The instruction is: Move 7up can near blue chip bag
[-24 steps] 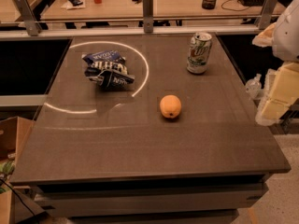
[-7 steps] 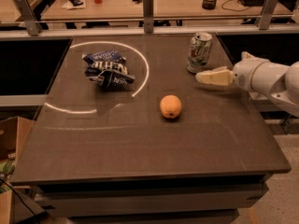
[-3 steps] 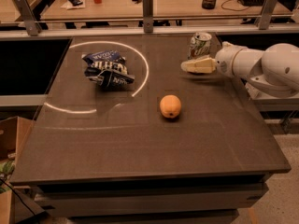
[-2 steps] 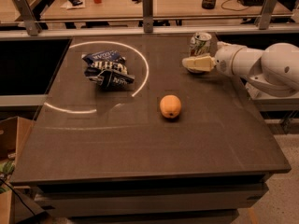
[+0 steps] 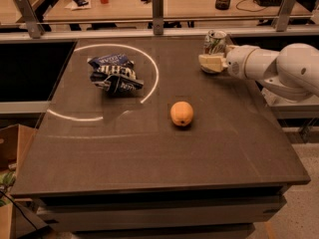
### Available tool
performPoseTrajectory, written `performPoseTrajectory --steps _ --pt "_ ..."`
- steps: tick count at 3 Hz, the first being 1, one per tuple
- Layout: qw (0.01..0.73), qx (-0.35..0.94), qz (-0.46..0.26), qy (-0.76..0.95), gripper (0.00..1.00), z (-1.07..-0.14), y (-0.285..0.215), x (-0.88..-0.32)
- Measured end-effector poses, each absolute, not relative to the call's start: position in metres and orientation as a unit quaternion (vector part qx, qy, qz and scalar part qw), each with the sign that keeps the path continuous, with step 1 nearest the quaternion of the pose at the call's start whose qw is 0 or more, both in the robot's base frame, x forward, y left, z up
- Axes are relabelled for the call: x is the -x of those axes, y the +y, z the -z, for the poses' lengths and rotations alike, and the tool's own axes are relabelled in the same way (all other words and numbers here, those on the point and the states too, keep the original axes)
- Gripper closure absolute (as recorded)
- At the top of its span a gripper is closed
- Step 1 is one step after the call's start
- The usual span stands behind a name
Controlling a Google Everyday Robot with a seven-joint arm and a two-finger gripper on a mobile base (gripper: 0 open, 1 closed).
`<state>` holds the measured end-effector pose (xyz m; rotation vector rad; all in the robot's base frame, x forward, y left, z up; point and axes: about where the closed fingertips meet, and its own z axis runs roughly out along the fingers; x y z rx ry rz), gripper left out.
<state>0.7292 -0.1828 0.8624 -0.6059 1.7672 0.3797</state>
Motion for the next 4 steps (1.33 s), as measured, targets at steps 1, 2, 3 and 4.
performPoseTrajectory --steps 1,2,3,4 --pt "0.568 0.280 -0.199 0.748 0.87 -0.872 -0.167 -0.729" --pt "0.542 0.311 -0.263 0.735 1.00 -0.878 -0.138 -0.711" --pt "0.519 0.345 -0.312 0.717 1.00 -0.881 -0.108 -0.687" --pt "0.512 0.382 -0.341 0.690 1.00 -0.878 -0.084 -0.667"
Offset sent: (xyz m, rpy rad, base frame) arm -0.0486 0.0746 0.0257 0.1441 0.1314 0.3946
